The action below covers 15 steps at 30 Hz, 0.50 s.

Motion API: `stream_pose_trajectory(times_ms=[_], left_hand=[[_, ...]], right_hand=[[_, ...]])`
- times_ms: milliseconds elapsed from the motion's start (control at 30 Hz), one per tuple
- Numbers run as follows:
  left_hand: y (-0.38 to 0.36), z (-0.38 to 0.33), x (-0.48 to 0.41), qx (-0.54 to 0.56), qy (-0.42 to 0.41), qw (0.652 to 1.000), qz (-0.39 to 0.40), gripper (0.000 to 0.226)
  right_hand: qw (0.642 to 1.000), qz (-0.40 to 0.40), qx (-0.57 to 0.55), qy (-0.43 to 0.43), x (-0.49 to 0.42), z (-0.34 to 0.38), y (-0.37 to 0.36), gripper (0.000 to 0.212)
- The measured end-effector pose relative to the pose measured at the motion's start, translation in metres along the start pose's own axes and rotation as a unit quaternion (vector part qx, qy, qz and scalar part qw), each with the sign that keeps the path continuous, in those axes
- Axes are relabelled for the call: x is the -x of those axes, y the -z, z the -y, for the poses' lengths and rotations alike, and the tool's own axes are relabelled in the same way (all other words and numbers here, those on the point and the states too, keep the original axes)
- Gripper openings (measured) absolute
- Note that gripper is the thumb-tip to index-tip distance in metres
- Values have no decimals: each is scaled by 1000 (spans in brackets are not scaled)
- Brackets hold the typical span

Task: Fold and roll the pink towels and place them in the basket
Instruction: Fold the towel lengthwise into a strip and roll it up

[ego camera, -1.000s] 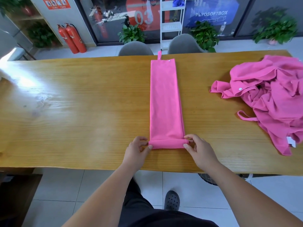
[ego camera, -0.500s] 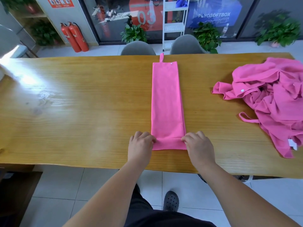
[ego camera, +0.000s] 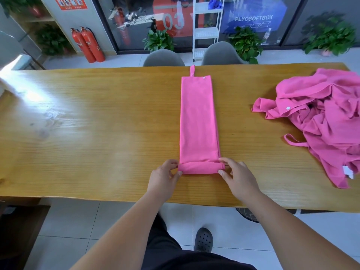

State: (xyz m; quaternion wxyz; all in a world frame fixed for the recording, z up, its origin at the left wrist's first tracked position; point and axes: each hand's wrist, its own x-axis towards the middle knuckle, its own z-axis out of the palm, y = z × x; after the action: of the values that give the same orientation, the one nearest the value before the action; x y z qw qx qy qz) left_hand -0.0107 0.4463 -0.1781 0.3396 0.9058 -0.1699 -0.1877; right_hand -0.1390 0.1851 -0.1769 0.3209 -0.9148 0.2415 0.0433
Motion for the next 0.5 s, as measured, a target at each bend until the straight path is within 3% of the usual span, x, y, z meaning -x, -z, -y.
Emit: stream_pose_trajectory(times_ms=[133, 300, 400, 500], left_hand=[[5, 6, 4, 57, 31, 997, 38, 30], [11, -1, -6, 28, 52, 997, 44, 31], [9, -10, -16, -52, 4, 998, -20, 24], [3, -18, -20, -135, -93, 985, -58, 12]], right_hand=[[999, 11, -38, -8, 3, -10, -2, 43], [999, -2, -24, -21, 2, -3, -2, 34], [996, -66, 57, 24, -8, 9, 4, 20], [983, -109, 111, 95, -15, 18, 3, 8]])
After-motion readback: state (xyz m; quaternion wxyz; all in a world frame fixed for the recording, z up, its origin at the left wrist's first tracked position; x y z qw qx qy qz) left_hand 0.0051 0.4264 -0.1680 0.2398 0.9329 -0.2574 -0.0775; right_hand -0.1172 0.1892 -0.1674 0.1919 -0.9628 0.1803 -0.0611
